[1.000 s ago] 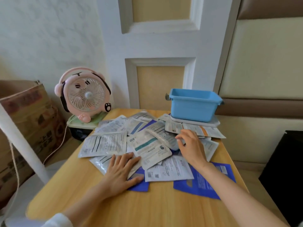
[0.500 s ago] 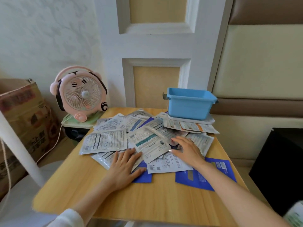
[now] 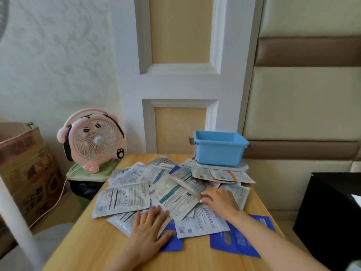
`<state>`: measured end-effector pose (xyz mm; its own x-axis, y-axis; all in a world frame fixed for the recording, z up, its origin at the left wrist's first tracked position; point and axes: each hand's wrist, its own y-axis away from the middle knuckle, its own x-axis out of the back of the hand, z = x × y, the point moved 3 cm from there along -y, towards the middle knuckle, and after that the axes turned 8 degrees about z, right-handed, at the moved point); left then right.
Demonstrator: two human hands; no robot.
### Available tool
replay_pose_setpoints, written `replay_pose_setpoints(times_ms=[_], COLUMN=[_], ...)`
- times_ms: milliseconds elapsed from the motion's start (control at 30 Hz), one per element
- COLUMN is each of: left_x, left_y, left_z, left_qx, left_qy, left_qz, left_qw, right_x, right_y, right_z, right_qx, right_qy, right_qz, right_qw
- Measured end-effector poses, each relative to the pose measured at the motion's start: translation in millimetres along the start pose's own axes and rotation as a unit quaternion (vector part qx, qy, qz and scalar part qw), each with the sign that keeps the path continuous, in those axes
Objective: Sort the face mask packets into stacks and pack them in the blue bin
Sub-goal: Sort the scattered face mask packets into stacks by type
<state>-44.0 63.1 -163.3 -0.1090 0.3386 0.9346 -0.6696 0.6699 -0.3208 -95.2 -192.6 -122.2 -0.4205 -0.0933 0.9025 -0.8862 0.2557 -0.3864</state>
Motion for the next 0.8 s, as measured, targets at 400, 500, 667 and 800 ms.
replay_pose_setpoints(times_ms=[400, 500, 667, 800], left_x=[10, 2, 1, 21], left_y=[-3, -1, 2, 0], left_z=[8, 5, 6, 9], left_qx=[0.021, 0.017, -0.005, -0.030], left_qy=[0.040, 0.021, 0.024, 0.085], left_qz=[0.027, 0.023, 0.041, 0.177], left_qw=[0.999, 0.999, 0.999, 0.980], right_x=[11, 0, -6, 49], right_y=[-7, -6, -2, -2], right_z=[-2, -4, -2, -27], right_qx=[-0.064, -0.042, 0.010, 0.119], right_qy=[-0.067, -0.034, 0.014, -0.031], right_qz=[-0.016, 0.006, 0.042, 0.227], right_qw=[0.996, 0.999, 0.999, 0.966])
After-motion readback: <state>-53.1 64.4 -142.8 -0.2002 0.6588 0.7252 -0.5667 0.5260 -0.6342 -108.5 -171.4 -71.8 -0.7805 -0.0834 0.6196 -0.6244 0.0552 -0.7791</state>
